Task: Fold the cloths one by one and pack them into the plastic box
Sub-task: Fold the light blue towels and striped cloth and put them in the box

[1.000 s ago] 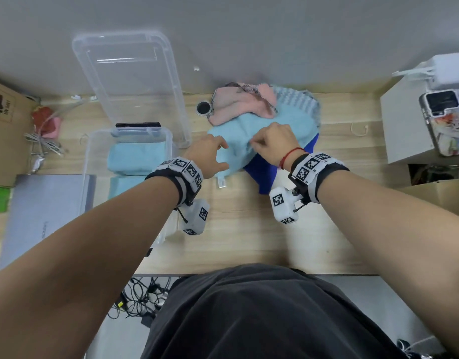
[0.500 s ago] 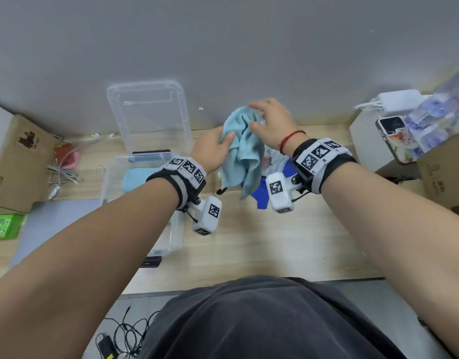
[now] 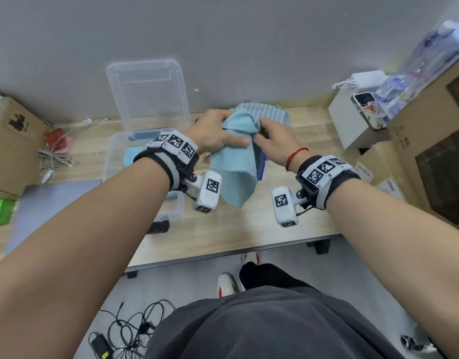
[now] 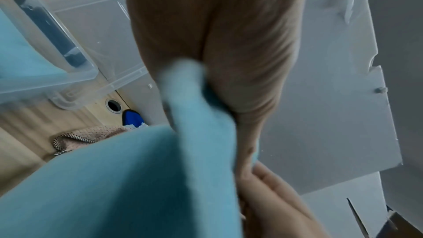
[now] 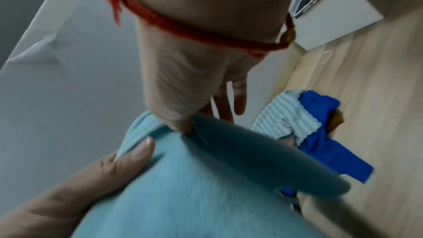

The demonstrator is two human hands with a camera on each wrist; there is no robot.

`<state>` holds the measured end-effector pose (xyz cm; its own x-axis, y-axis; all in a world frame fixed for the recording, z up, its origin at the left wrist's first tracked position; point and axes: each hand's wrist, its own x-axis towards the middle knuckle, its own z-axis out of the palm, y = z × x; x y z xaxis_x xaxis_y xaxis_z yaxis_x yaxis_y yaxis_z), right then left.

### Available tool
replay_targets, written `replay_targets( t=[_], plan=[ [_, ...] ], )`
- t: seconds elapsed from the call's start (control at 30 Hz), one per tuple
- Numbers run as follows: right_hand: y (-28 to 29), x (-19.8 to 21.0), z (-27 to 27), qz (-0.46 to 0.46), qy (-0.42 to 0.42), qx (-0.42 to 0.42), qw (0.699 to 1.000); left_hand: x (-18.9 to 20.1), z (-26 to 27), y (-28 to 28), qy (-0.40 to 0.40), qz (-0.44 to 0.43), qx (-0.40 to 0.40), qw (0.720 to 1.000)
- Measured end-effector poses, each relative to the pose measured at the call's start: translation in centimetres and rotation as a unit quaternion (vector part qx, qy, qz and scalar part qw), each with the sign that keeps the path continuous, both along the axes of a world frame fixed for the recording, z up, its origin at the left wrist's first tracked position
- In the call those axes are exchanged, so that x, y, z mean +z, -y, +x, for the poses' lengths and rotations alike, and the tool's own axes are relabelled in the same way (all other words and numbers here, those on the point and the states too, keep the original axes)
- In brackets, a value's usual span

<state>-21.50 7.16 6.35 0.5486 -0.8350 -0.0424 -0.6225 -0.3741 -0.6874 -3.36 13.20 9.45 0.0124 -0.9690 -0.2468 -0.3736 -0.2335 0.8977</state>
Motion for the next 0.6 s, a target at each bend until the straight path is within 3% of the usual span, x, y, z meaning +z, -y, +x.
replay_targets(
  t=[0.1, 0.17, 0.23, 0.4, 0.47, 0.6],
  plan=[
    [-0.6, 0.2, -1.5, -0.011, -0.006, -0.079, 0.997, -0.5, 0.2, -0.9, 0.051, -0.023, 0.008, 0.998],
    [-0.8, 0.5, -2.4, -0.036, -0.048, -0.088, 0.994, -0.7, 0.4, -1.5, 0.064, -0.046, 0.019, 0.997],
    [-1.2, 0.7, -2.8, -0.04, -0.082, -0.066, 0.994, -0.8, 0.6, -1.9, 0.069, -0.066, 0.029, 0.995],
    [-3.3, 1.5, -1.3, -0.029, -0.028, 0.076, 0.996, 0.5, -0.1, -2.4, 0.094, -0.084, 0.027, 0.992],
    [-3.6, 1.6, -0.5, -0.065, -0.03, 0.085, 0.994, 1.0, -0.6, -2.3, 0.11, -0.079, 0.03, 0.99],
    [-2.7, 1.5, -1.1, -0.129, -0.13, 0.025, 0.983, 2.1, -1.3, -2.3, 0.177, -0.117, 0.034, 0.977]
  ],
)
